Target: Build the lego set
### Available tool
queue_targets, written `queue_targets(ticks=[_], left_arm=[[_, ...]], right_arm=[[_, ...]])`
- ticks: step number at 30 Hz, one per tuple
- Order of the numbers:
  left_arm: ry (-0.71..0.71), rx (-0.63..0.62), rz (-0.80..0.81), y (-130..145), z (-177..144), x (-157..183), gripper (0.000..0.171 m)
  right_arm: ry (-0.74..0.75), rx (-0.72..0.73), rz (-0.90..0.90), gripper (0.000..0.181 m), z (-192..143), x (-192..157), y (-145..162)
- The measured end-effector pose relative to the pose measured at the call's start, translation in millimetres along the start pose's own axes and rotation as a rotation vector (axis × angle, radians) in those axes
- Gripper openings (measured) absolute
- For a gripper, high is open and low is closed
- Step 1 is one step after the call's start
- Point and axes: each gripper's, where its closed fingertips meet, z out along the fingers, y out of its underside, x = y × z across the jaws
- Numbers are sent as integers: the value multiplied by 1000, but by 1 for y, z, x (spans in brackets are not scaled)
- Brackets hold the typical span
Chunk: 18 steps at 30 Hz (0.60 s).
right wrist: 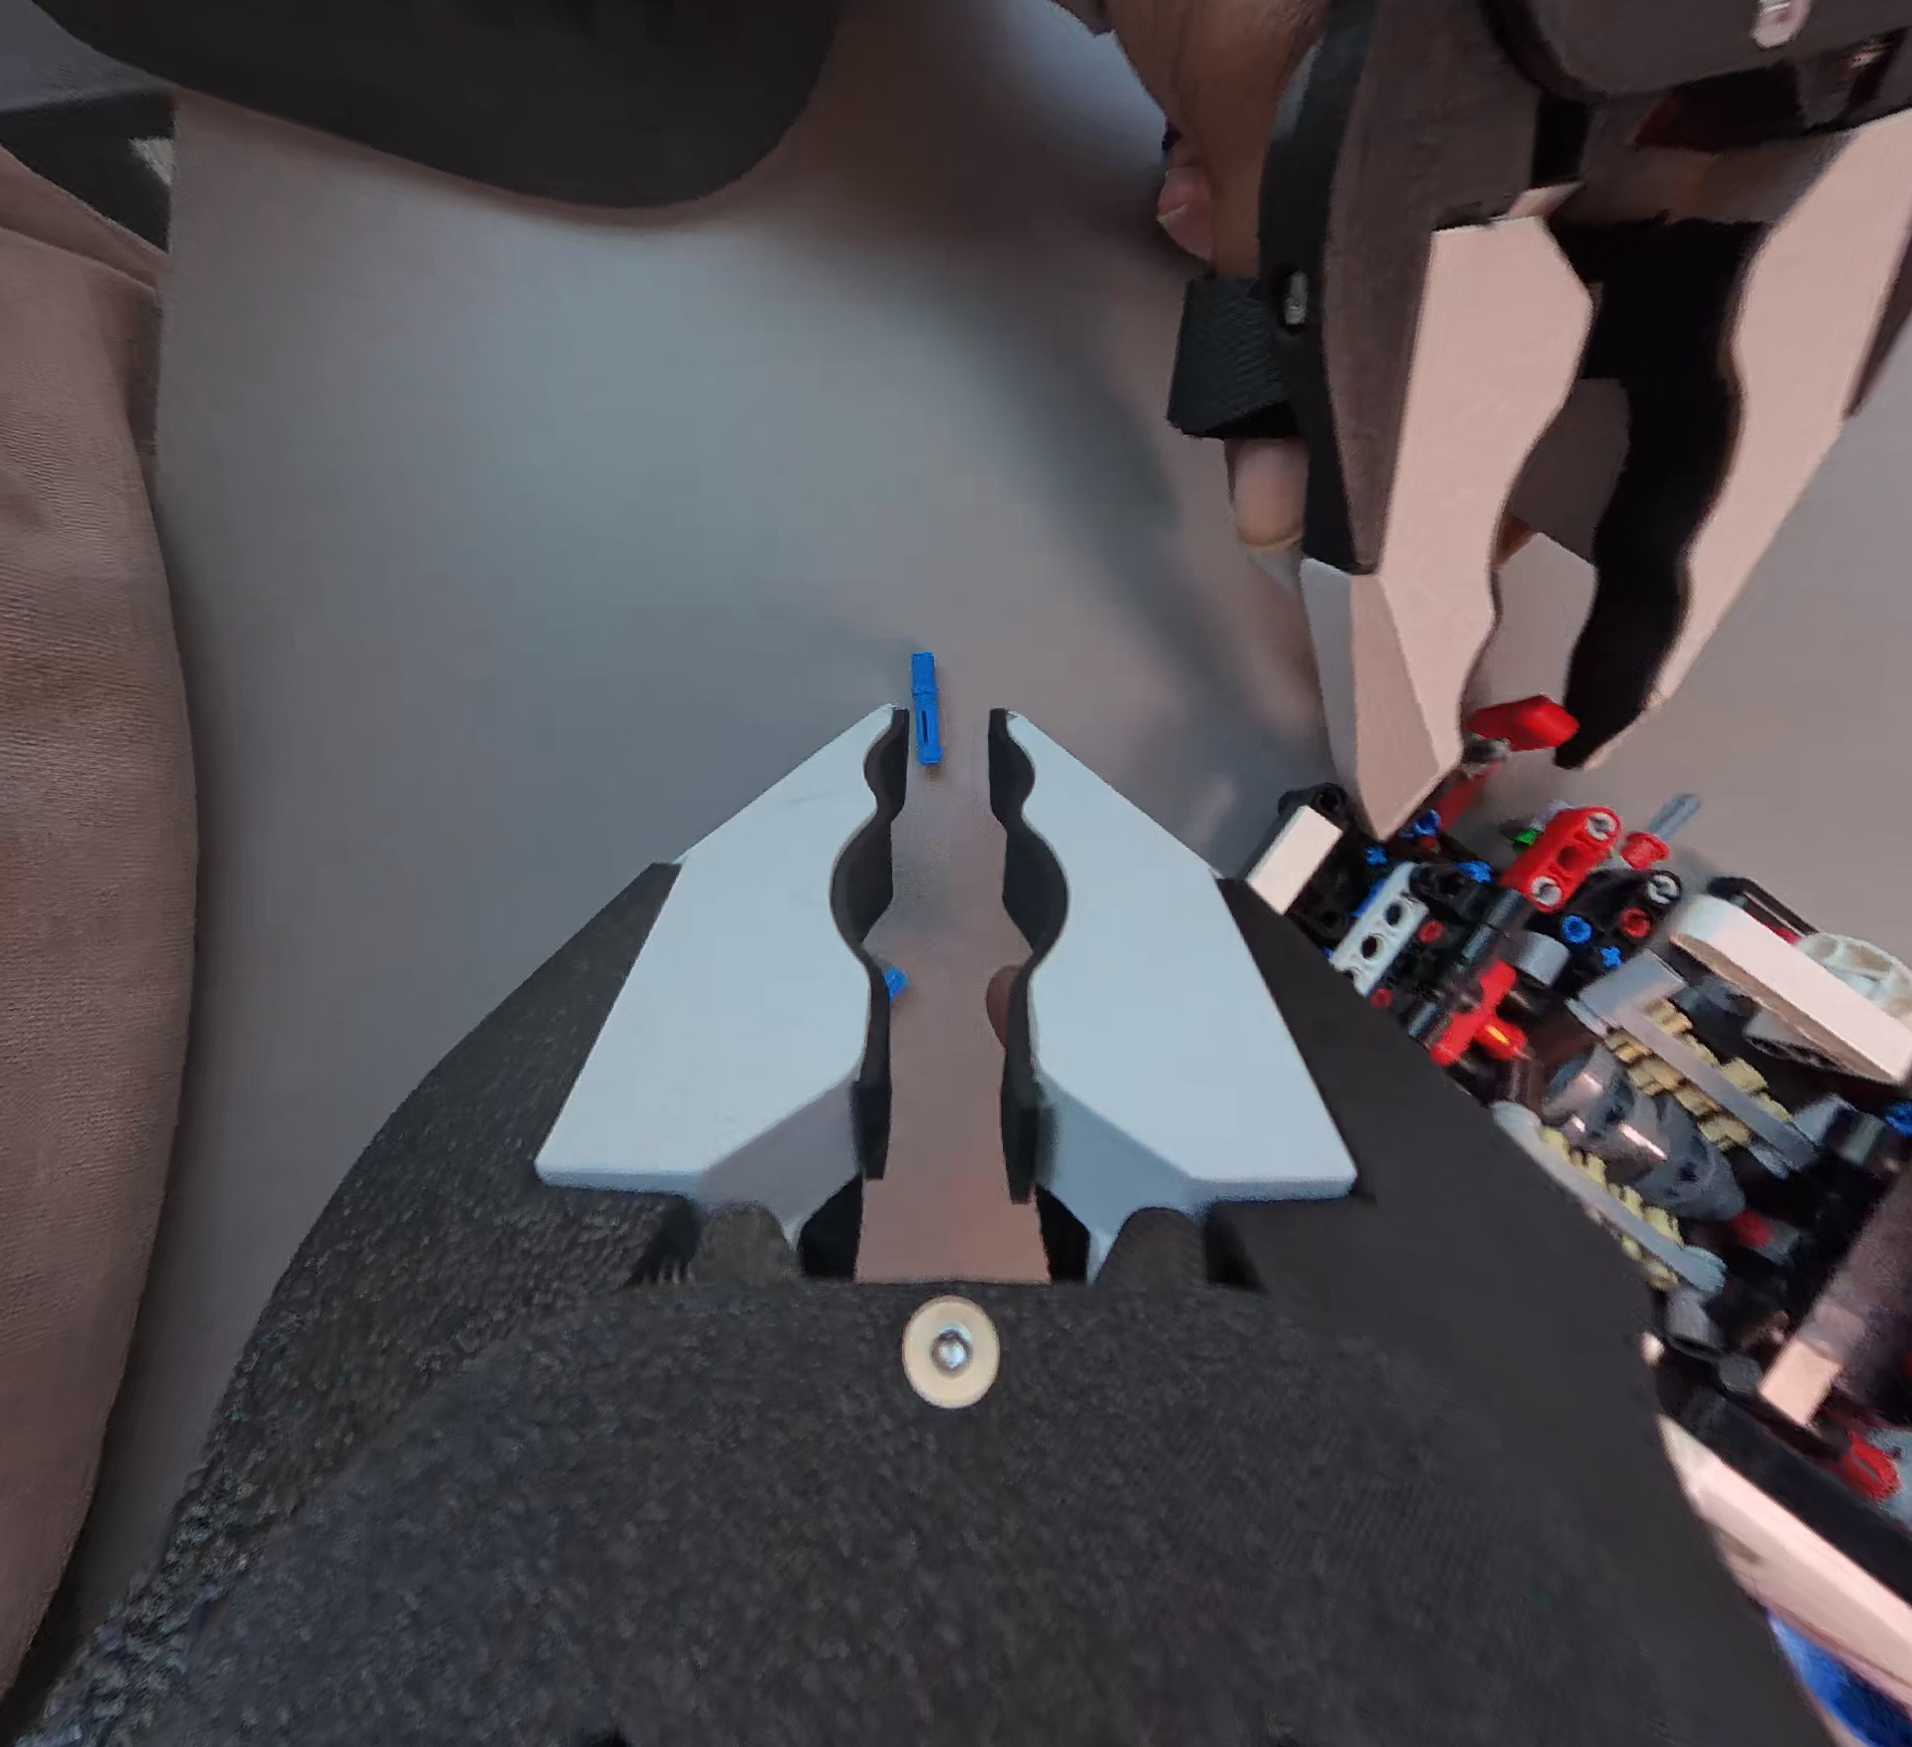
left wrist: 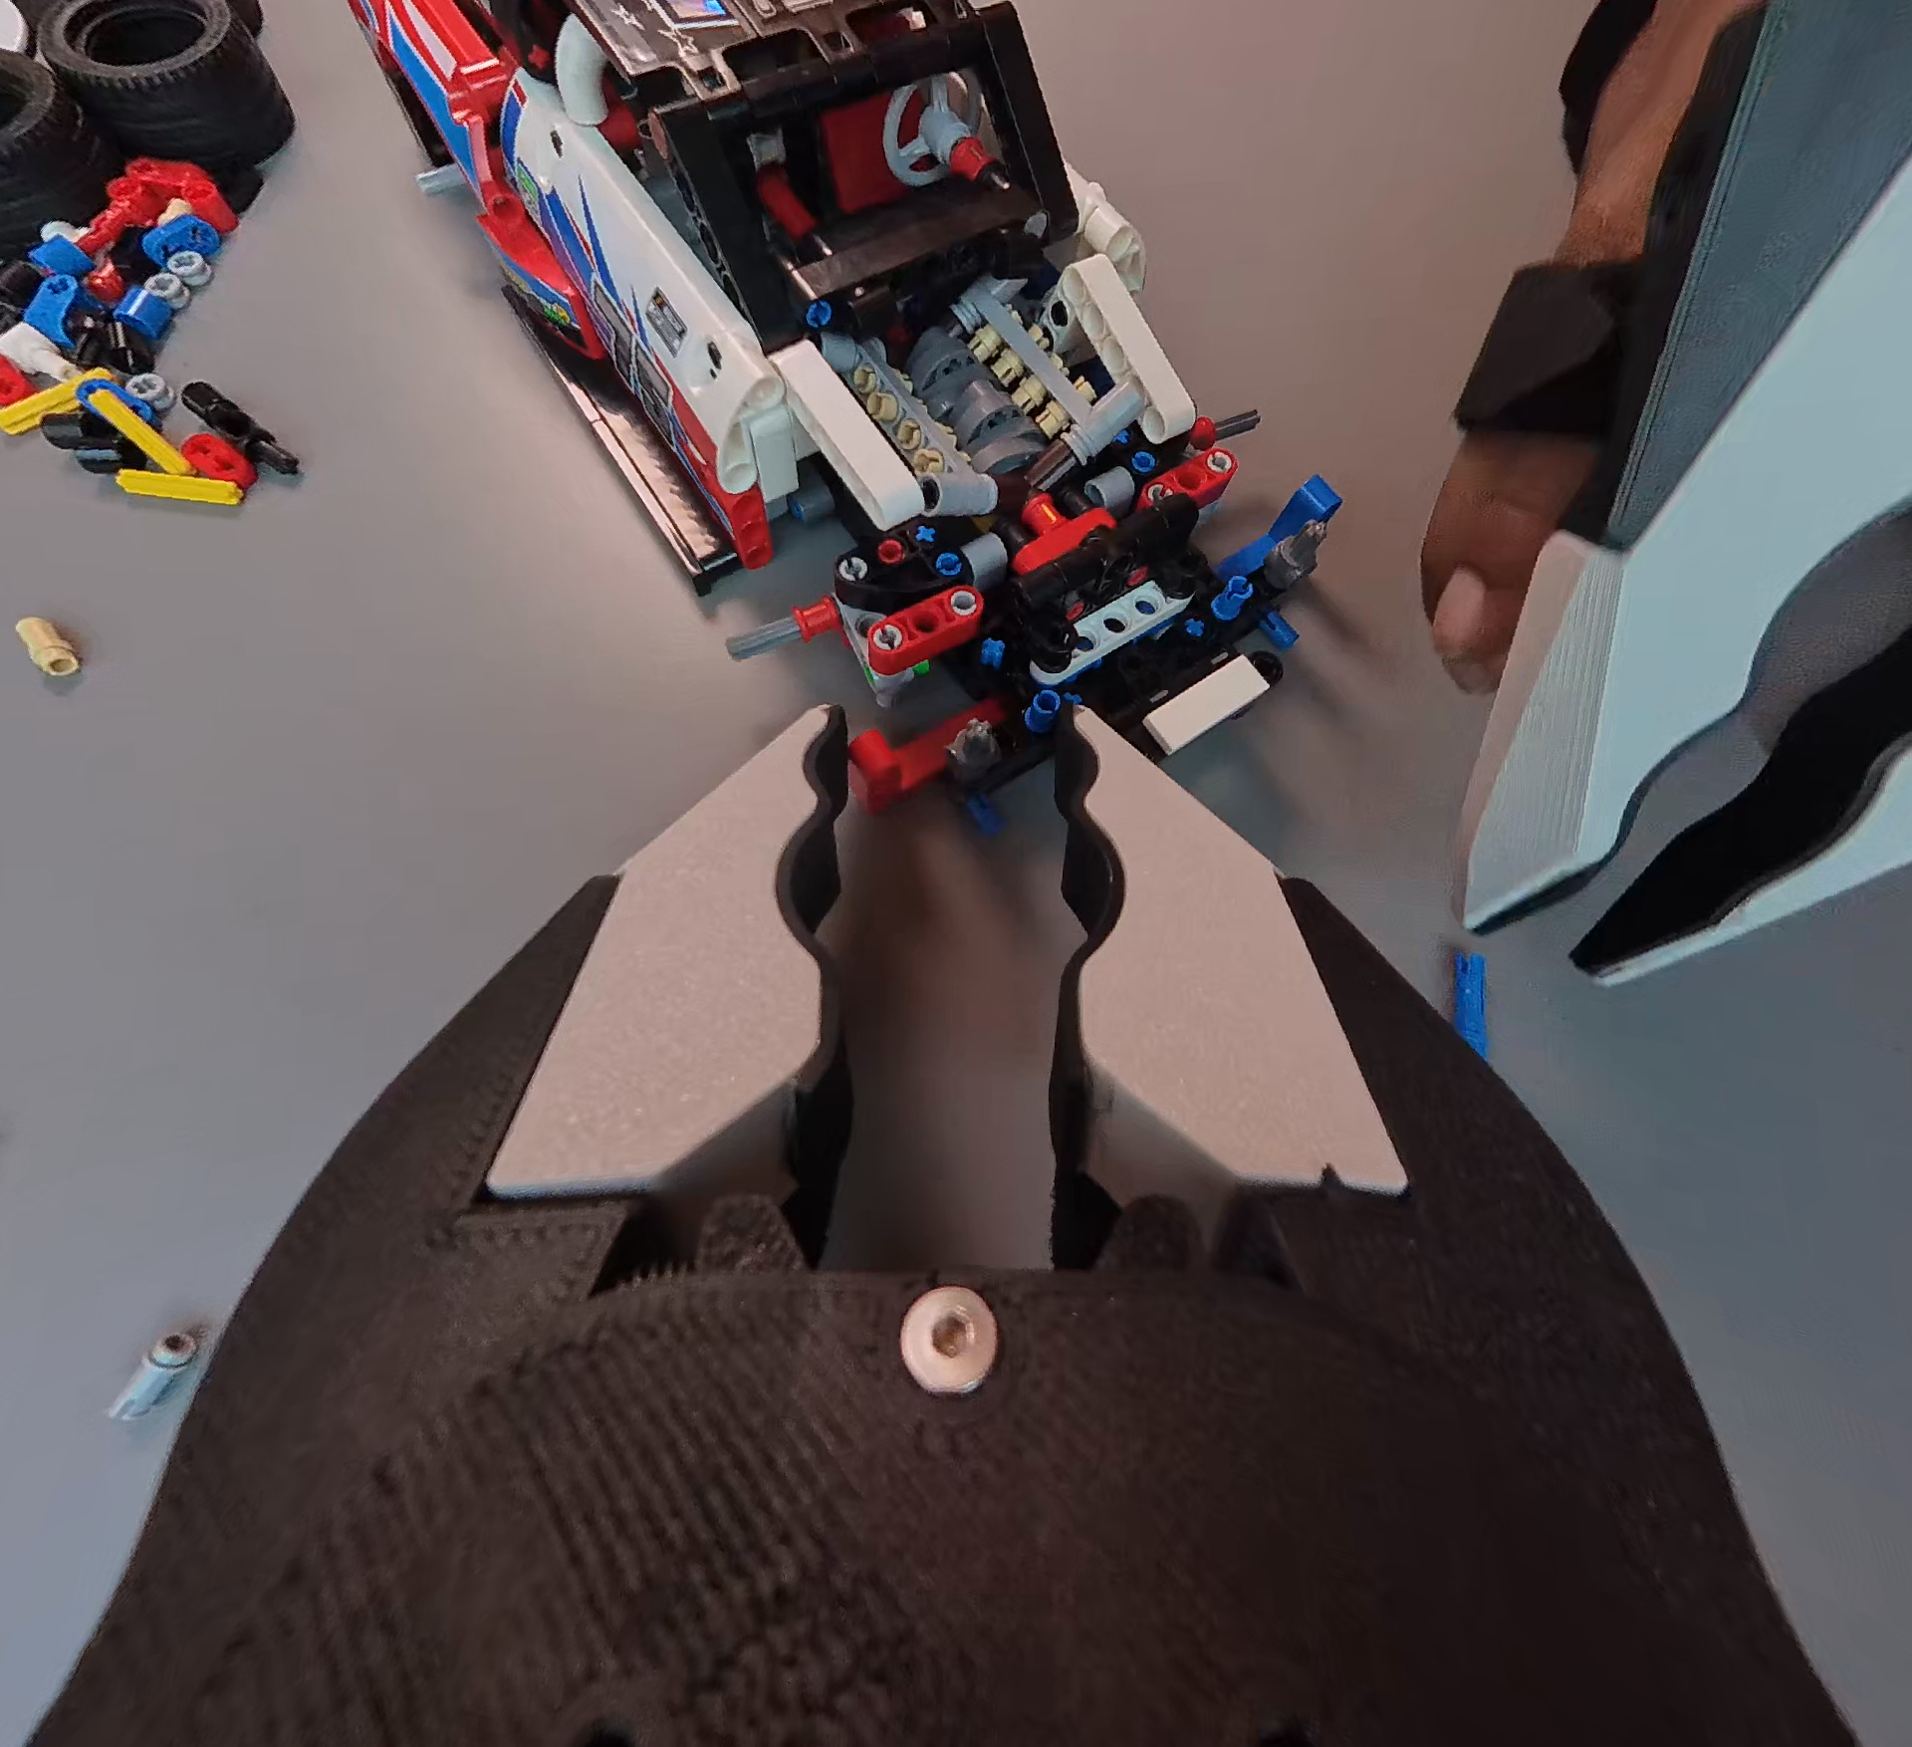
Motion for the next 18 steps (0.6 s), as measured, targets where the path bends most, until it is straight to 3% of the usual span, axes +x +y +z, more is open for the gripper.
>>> queue_targets(ticks=[5, 11, 14, 18], left_arm=[[47, -30, 64, 3, 3, 15, 34], [49, -62, 193, 0, 20, 42, 29], [39, -65, 236, -5, 29, 52, 27], [37, -59, 278, -10, 38, 63, 25]], right_arm=[[164, 200, 101, 16, -62, 34, 4], [520, 226, 340, 30, -127, 107, 81], [513, 235, 449, 44, -131, 122, 110], [354, 368, 538, 51, -120, 125, 107]])
